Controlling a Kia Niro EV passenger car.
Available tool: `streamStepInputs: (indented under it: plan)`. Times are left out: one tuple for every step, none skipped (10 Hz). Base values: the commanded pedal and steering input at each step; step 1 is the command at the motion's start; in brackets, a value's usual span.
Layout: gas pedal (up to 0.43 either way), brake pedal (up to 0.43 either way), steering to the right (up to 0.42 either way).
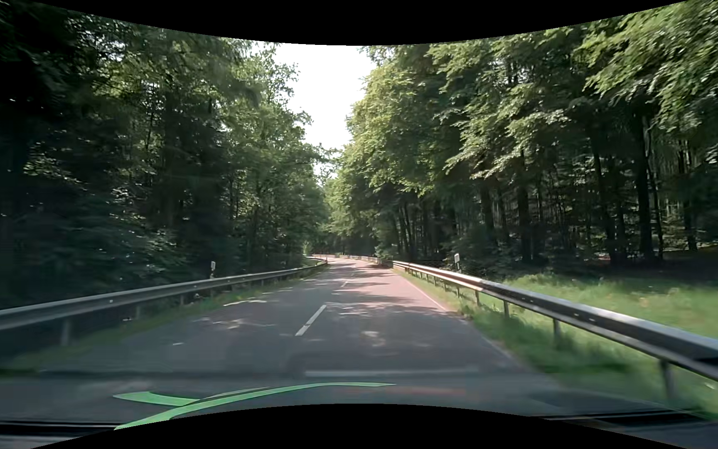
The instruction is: Follow the waypoints while adhering to traffic rules and regulations
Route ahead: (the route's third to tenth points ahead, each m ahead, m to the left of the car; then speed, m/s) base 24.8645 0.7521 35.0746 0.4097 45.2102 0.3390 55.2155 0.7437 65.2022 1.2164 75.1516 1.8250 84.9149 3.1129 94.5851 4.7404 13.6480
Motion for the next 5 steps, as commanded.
streamStepInputs:
  plan:
    - [0.087,0.000,0.024]
    - [0.087,0.000,0.022]
    - [0.087,0.000,0.019]
    - [0.087,0.000,0.016]
    - [0.087,0.000,0.012]
